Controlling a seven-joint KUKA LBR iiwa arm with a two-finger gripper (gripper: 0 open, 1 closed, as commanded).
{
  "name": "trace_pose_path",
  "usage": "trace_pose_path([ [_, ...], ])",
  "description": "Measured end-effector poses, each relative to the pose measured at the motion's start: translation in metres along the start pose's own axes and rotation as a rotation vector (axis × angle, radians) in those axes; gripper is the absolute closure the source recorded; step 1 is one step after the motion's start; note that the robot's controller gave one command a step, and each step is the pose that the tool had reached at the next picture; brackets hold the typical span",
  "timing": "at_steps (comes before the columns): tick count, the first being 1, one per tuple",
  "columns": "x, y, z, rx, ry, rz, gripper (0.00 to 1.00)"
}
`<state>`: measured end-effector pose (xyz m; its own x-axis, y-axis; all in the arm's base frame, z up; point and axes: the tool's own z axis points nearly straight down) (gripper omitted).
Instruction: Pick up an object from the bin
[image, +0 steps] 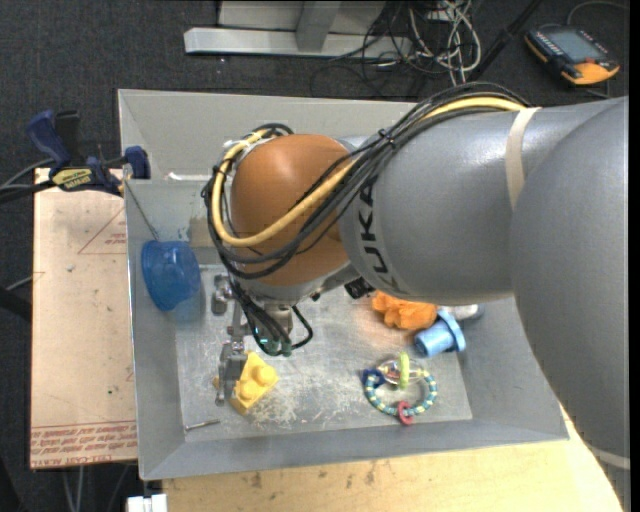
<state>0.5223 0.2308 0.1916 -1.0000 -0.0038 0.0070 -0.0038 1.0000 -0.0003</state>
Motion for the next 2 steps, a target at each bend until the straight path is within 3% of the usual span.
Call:
trace_pose_path([
  [1,-0.002,-0.001,-0.004,-0.001,-0.007,0.004,0.00],
  [2,0.010,-0.032,0.054,-0.003,-0.012,-0.054,0.00],
])
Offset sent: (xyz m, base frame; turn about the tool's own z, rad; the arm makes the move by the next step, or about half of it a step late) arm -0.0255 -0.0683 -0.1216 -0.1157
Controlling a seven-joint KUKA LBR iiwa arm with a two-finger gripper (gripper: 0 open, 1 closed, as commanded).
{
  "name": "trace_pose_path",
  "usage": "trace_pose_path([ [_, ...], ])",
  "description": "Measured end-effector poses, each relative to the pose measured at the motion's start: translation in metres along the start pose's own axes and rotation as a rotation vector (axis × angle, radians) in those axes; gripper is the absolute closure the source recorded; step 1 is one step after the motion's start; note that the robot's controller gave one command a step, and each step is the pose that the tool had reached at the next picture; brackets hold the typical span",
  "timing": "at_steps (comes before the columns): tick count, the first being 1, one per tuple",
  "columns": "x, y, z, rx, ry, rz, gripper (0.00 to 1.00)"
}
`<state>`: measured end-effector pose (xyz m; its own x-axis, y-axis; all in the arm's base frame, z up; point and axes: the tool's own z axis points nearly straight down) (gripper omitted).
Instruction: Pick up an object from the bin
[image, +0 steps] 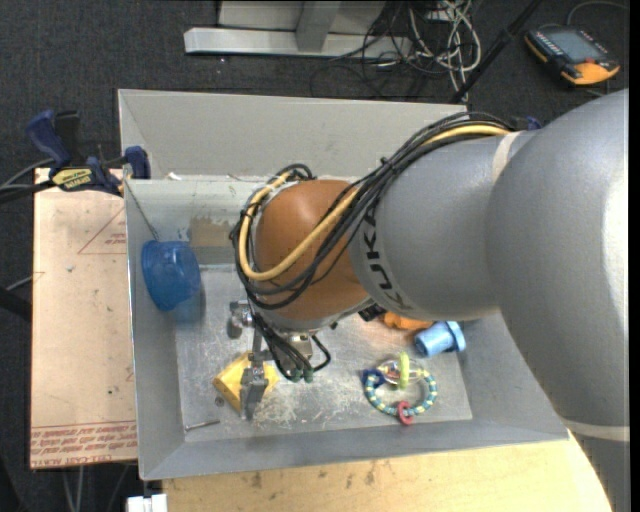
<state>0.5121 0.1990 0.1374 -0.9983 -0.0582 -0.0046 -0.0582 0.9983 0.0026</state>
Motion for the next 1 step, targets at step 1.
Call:
trace_pose_path([
  [1,-0.0006,-0.0315,0.0116,0.001,0.009,-0.278,0.00],
])
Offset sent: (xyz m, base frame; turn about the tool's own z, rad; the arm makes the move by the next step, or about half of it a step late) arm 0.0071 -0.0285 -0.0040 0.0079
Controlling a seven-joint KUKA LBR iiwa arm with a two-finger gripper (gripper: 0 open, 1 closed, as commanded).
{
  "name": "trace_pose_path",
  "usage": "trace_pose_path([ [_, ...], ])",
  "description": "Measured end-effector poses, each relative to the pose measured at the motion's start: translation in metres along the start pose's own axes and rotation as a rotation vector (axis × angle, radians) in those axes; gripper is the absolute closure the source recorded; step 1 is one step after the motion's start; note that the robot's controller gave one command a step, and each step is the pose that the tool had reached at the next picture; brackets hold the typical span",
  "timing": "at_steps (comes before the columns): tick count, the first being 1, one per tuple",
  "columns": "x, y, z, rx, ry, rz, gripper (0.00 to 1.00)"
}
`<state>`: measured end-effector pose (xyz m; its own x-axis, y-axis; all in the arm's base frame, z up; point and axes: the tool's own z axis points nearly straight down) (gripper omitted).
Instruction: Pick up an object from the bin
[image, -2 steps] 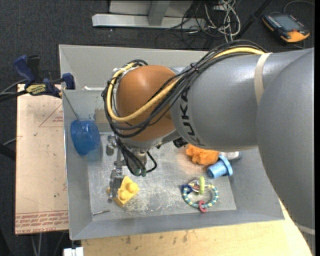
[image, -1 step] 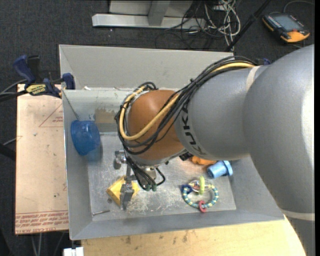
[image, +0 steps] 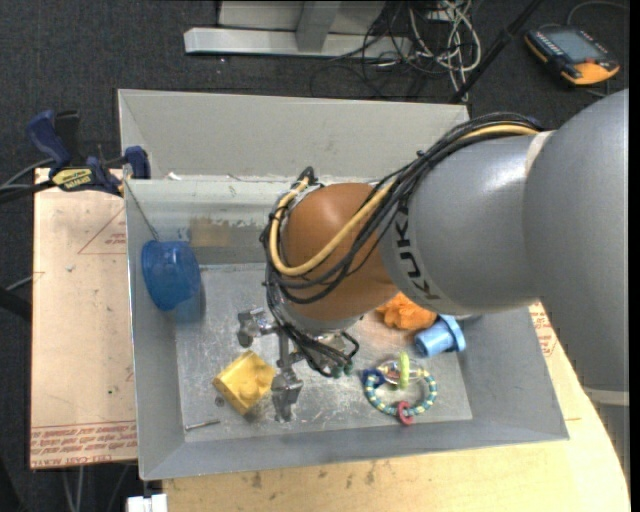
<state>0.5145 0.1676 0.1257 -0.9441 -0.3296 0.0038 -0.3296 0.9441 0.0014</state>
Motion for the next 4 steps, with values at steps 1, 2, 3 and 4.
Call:
trace_pose_path([
  [1,0.002,-0.017,-0.013,0.001,-0.005,-0.042,0.00],
  [2,-0.005,-0.006,0.038,0.000,-0.010,0.073,0.00],
  [3,-0.007,0.002,0.051,0.001,-0.019,-0.018,1.00],
  [4,-0.007,0.002,0.051,0.000,-0.019,-0.018,1.00],
])
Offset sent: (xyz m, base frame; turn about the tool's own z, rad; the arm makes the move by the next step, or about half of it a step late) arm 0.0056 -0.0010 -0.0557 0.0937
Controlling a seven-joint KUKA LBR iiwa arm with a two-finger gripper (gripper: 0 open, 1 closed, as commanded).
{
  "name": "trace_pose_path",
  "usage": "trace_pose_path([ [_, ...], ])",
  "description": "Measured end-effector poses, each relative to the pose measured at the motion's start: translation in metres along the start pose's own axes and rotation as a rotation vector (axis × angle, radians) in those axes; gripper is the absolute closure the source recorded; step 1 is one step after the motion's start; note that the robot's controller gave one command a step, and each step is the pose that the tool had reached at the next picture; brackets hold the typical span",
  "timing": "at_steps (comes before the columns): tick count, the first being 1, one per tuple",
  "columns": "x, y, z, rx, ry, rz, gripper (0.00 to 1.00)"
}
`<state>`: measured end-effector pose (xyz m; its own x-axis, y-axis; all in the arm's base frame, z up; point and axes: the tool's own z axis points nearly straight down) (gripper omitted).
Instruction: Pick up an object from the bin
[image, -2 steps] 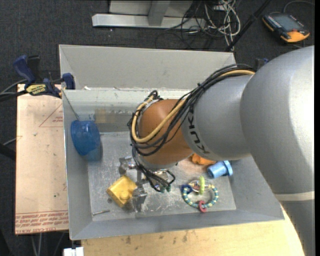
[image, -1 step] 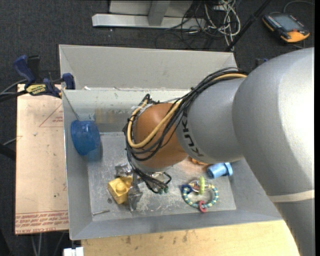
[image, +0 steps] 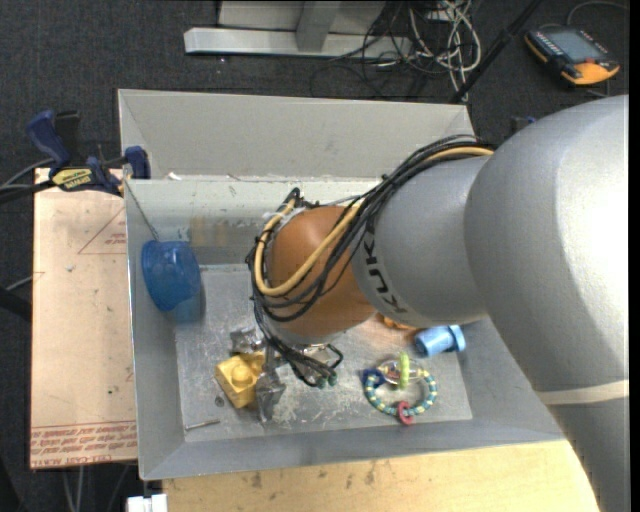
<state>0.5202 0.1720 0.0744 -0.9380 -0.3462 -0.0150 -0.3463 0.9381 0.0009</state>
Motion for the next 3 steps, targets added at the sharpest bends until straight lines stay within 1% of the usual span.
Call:
trace_pose_path([
  [1,0.002,0.000,-0.005,0.000,0.010,-0.001,1.00],
  [2,0.004,0.001,-0.024,-0.001,0.020,0.000,1.00],
  [3,0.002,0.001,-0.043,0.000,0.015,0.000,1.00],
])
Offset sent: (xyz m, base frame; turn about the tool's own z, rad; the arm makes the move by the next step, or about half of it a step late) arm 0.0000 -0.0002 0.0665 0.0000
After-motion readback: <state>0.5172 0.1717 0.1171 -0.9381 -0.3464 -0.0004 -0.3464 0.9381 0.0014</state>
